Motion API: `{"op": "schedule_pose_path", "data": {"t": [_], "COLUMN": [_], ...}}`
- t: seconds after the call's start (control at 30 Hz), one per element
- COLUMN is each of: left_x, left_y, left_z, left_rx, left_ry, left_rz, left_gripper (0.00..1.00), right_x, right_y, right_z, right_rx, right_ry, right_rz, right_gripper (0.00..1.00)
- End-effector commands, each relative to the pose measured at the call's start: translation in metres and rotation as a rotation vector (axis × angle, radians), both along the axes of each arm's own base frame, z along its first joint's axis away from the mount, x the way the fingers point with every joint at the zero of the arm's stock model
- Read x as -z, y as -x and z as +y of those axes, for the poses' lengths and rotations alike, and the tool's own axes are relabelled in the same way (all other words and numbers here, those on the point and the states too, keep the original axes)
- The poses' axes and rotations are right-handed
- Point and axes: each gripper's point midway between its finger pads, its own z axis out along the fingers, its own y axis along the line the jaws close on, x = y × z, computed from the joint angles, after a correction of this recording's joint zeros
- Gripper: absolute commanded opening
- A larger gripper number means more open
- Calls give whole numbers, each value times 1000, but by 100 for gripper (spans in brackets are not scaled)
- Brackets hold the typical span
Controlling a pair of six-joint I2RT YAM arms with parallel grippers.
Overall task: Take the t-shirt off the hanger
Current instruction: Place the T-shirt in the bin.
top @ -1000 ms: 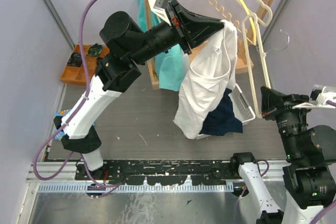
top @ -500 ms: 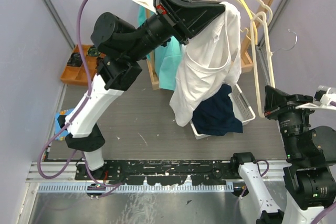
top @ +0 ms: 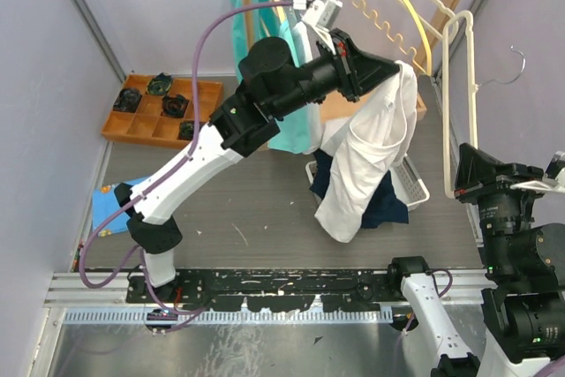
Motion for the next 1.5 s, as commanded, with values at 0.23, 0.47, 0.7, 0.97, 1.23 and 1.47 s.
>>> {"op": "schedule_pose_path", "data": {"t": [0.23,0.47,0.7,0.97,1.23,1.47], "left_x": [136,222,305,387,433,472], "left_y": [-13,-11,-22,-16,8,22], "left_z": [-15,3,37,24,-21,-42], "left_rx": [-215,-310,-414,-333,-129,-20], "left_ry": [-463,-774,-1038,-1163,-1138,-1147], "left_rz": [-99,-112,-105,-49,62,135], "left_gripper": [0,0,0,0,1,5], "right_x": [-29,-31,-30,-33,-39,-44], "right_y": [10,4,-5,-12,-7,-2], "right_z": [-10,-4,1,5,4,4], "right_rx": [52,23,-6,-24,-20,-21], "right_ry": [2,8,9,14,28,30], "right_rz": [-102,-94,-79,-76,-88,-90], "right_gripper": [1,1,1,1,1,1]}}
